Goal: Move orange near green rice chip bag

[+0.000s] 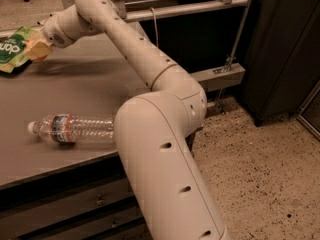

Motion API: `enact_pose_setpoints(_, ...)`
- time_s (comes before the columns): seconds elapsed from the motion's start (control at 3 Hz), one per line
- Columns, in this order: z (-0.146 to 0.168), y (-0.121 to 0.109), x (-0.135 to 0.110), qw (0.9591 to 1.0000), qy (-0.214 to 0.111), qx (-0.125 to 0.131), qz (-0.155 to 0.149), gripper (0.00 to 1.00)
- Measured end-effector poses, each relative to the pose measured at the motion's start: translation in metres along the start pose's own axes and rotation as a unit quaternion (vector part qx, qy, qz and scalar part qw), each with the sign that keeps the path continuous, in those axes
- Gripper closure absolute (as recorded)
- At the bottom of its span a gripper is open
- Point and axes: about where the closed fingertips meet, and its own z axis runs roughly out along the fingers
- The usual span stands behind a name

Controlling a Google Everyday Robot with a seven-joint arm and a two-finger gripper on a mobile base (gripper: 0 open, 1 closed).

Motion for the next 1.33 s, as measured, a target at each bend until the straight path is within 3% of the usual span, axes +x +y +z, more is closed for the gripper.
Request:
enact_pose_setpoints(0.67,0.0045,0.0035,-0.0006,1.0000,-0.002,-0.006,0.002,0.13)
enact_pose_setpoints(1.0,0.0056,0.0041,0.0002,1.0000,-0.002,-0.006,0.005,0.00)
enact_pose_setpoints(1.33,0.0051,0.0035,0.0011,1.0000,-0.002,-0.005,0.006,0.00)
